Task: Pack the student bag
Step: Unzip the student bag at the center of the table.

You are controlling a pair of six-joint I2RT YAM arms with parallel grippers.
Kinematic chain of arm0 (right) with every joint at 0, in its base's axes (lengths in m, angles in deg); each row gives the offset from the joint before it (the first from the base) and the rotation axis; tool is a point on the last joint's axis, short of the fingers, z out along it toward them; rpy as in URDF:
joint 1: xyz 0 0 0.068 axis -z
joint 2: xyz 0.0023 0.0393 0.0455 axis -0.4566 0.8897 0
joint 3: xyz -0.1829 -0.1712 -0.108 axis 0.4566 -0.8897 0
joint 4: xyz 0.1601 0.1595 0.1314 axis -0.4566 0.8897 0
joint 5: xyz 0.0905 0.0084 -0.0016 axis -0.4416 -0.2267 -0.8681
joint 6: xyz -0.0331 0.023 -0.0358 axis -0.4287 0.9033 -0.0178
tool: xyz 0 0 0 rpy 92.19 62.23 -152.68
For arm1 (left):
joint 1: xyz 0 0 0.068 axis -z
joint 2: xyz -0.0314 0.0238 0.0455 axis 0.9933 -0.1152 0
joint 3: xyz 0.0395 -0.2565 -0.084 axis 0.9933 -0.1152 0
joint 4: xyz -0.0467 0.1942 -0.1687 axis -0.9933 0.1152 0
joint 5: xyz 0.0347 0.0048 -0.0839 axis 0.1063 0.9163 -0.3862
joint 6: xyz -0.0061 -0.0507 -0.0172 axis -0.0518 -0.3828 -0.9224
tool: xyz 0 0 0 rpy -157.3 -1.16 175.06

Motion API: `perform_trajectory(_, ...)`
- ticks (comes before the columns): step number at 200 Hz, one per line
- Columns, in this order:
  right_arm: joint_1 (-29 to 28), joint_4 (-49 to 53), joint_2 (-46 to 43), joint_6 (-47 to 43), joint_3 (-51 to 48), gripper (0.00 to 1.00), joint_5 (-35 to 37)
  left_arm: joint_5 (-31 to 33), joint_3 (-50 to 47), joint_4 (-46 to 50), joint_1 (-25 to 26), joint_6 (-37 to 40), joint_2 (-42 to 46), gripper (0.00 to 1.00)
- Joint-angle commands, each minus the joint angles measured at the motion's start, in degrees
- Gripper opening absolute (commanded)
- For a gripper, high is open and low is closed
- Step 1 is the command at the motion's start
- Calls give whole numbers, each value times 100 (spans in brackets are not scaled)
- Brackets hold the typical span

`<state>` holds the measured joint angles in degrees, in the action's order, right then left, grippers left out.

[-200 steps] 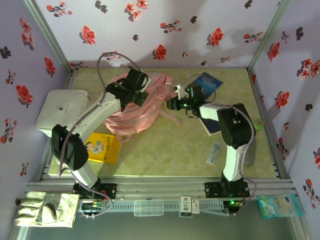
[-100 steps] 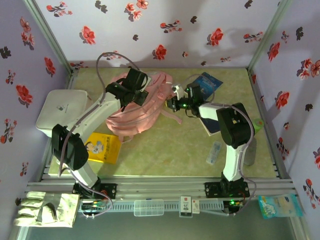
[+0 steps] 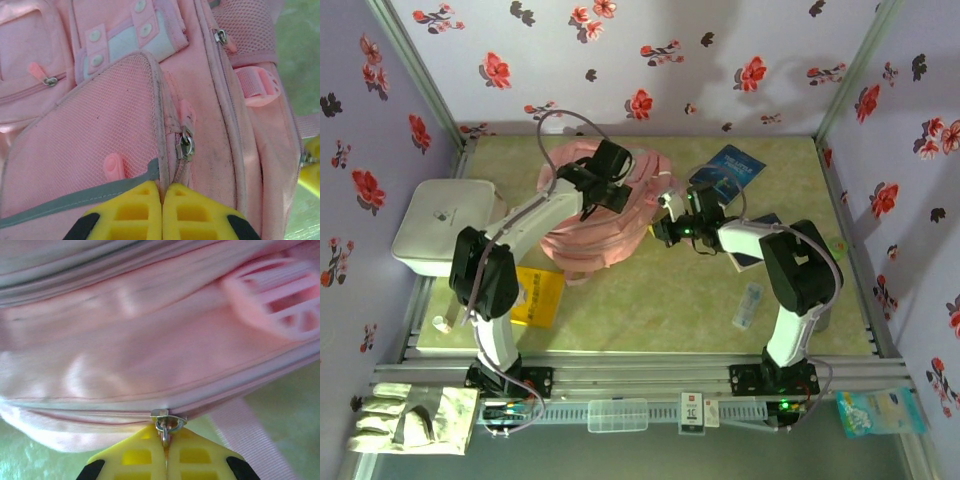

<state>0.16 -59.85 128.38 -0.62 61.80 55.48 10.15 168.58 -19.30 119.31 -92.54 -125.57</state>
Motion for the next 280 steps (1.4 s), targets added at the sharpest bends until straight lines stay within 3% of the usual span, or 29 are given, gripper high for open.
perform_trajectory(1,-291,201,-330,-130,-227,3,102,26,345,-473,-6,-313,-296,0)
perform_trajectory(53,-911,-815,-405,630,-842,3,438,-238,639,-497,3,-590,-766,0)
perform_trajectory(85,-935,-1845,-473,1368,-1308,5,844,-324,683,-475,-6,-619,-797,0)
perform_trajectory(93,-848,-2128,-606,1599,-1475,9,948,-327,677,-439,-14,-616,-759,0)
perform_trajectory(111,-564,-2543,-999,2135,-1727,33,1005,-335,607,-414,-50,-544,-606,0)
perform_trajectory(131,-317,-2196,-1422,2627,-1731,54,1220,-384,446,-451,-97,-493,-366,0)
perform_trajectory(165,8,-1251,-1704,3808,-1308,66,1372,-523,181,-587,-145,-443,75,0)
perform_trajectory(192,207,-574,-1354,4894,-531,64,763,-638,63,-729,-156,-428,384,0)
perform_trajectory(240,213,-1313,-676,6448,-155,66,364,-696,-6,-825,-156,-445,619,0)
perform_trajectory(280,173,-1463,-270,6963,92,68,238,-717,-43,-846,-155,-457,666,0)
